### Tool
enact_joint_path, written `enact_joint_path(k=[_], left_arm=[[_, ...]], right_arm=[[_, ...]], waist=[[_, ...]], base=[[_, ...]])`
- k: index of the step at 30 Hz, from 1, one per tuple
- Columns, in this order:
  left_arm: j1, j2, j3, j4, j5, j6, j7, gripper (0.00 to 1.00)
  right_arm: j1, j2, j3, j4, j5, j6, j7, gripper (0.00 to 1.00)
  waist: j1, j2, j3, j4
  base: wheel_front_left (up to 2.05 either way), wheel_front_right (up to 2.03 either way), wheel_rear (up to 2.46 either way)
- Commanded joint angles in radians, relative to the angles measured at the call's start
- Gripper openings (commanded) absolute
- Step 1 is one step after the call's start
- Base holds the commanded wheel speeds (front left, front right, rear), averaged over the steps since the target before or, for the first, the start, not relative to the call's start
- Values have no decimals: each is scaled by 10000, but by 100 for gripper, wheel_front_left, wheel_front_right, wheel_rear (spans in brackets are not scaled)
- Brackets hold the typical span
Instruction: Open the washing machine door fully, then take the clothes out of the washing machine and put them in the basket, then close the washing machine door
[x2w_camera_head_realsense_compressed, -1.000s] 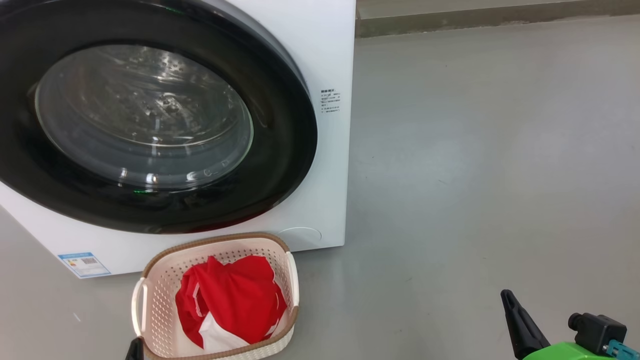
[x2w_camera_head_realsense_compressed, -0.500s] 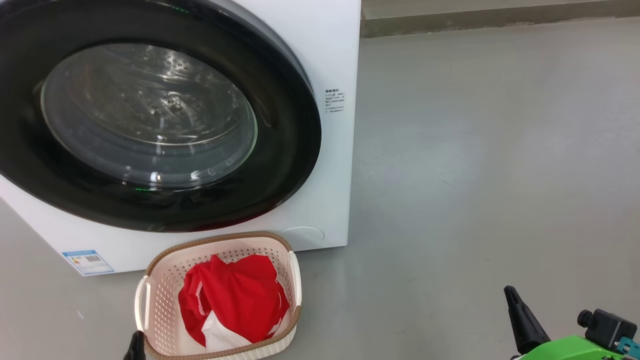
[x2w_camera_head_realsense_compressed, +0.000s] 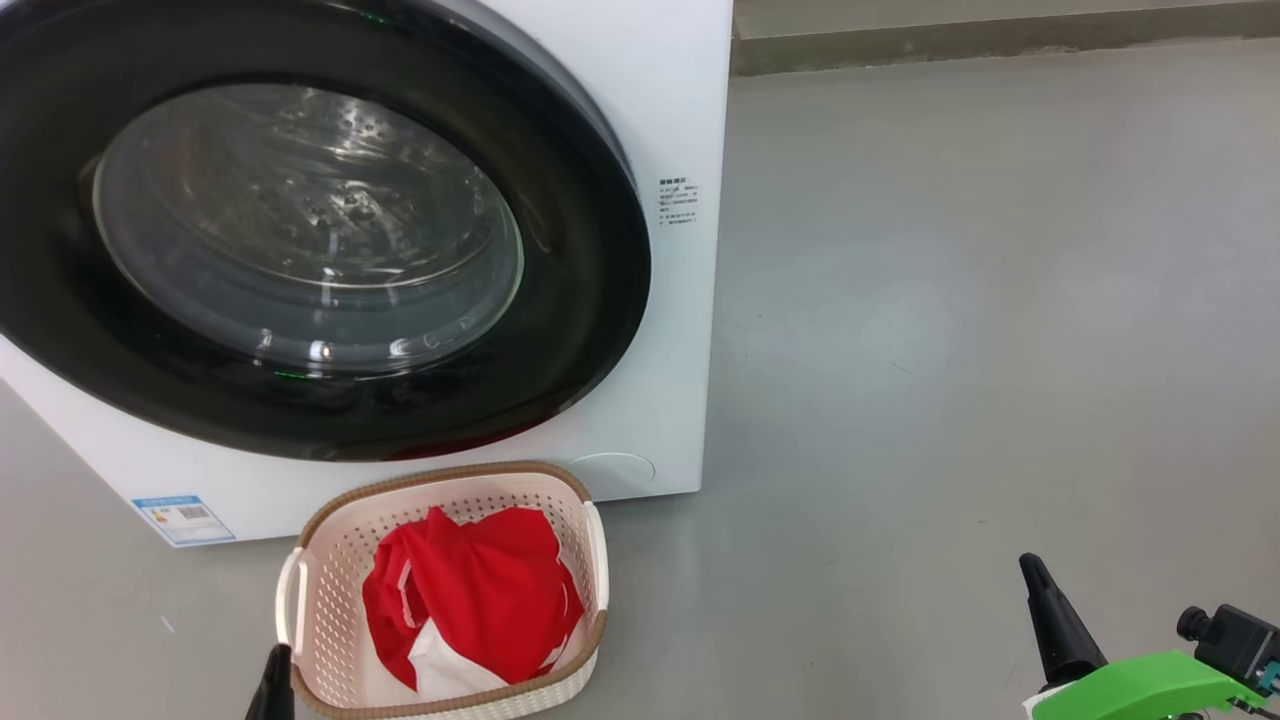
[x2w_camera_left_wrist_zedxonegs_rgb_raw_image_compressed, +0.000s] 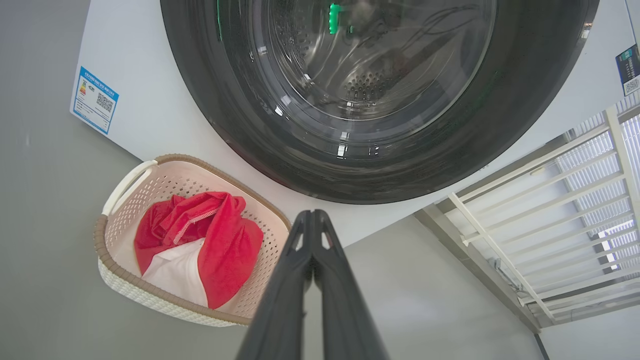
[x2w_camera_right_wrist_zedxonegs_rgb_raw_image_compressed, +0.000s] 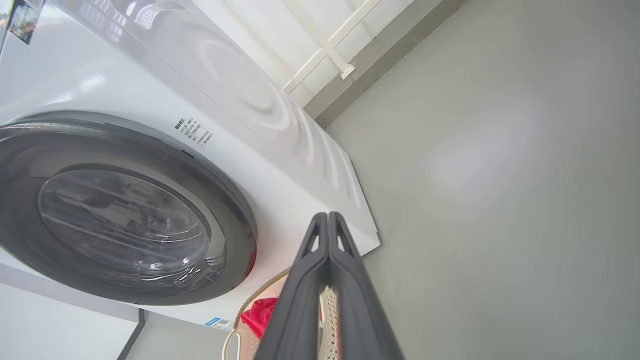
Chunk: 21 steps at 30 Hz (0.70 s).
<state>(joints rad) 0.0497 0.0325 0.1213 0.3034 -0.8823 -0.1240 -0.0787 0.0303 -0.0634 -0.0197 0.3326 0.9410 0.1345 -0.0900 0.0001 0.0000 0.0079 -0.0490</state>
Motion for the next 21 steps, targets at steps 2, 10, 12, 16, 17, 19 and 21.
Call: enact_joint_path(k=[2,10,12,16,17,19,21], left_arm=[[-494,129,117,-307,-362,-33,99,0],[-630,135,94,-342,-1229,-37,329,0],[-664,137,88,-351,-1446,-39,386,0],[-732,140,76,-368,-1881,-41,501,0],[-749,141,73,-373,-1990,-41,530,0],[-784,142,67,-382,-2208,-42,587,0],[-818,144,61,-390,-2425,-43,645,0]], right_arm=[[-503,-114,0,-305,342,-19,76,0],[-612,-95,-103,-378,1150,-21,310,0],[-639,-90,-129,-396,1353,-22,369,0],[-694,-79,-181,-432,1758,-23,487,0],[-708,-77,-195,-442,1860,-23,516,0],[-735,-71,-221,-460,2062,-24,575,0],[-763,-66,-248,-478,2264,-25,635,0]], waist=[[-1,0,-1,17],[-1,0,-7,76],[-1,0,-9,91],[-1,0,-12,121],[-1,0,-12,128],[-1,0,-14,143],[-1,0,-15,158]], base=[[0,0,0],[0,0,0],[0,0,0],[0,0,0],[0,0,0],[0,0,0],[0,0,0]])
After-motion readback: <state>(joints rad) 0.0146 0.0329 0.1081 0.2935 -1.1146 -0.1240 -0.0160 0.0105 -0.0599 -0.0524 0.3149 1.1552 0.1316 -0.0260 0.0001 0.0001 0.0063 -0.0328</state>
